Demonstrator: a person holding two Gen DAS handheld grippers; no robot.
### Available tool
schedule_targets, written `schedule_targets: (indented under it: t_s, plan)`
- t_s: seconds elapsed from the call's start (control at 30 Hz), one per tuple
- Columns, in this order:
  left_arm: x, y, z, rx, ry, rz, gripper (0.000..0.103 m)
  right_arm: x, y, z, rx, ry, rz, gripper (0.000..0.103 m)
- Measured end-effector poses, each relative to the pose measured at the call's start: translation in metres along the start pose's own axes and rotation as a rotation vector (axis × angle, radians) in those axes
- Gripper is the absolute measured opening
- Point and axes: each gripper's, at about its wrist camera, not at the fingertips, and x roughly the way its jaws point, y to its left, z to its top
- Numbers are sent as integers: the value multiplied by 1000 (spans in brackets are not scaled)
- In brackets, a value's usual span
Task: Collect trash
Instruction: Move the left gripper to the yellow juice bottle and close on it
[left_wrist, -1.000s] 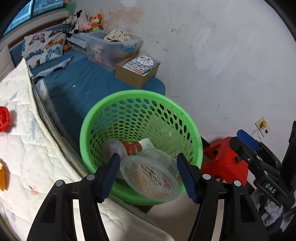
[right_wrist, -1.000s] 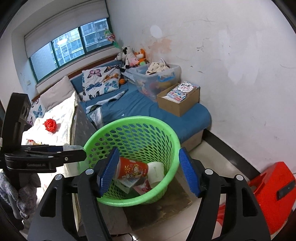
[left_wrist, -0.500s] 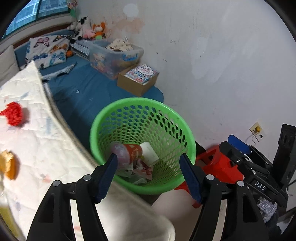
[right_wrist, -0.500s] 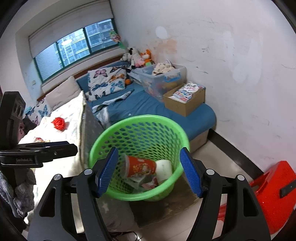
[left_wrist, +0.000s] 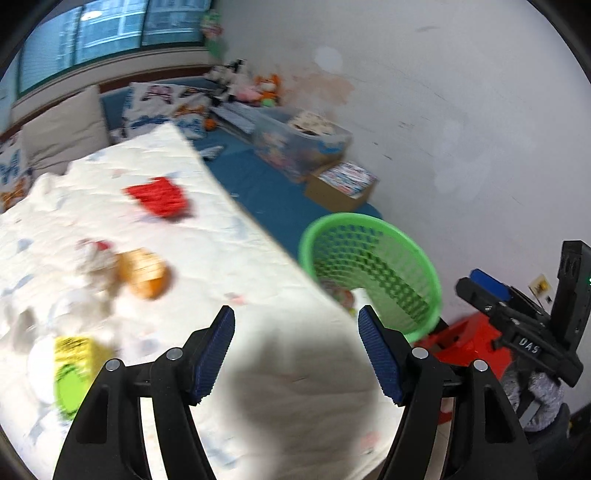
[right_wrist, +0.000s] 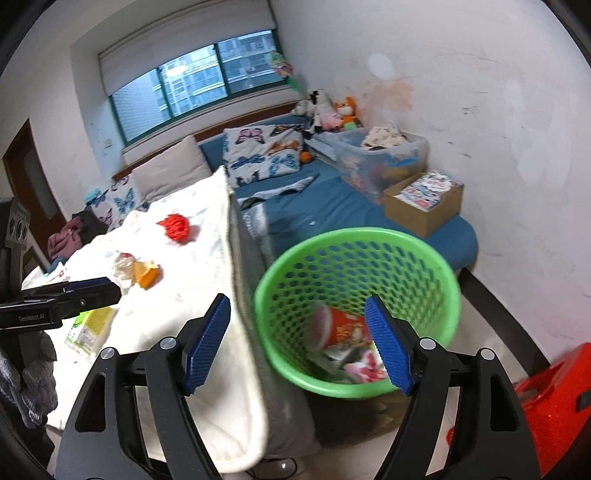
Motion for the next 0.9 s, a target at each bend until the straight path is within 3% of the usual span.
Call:
schedule_targets:
  t_s: [0.33,0.6,0.9]
  plan:
    - [-37,88,-23,-134,-33,161,67,13,47,7,-60,15,83,77]
    - [-30,129,-35,-157,13,251,72,22,75,6,-82,28,125,78]
    - [-12,150,-44,-157,75,253,72,30,85,3,-93,48,136,78]
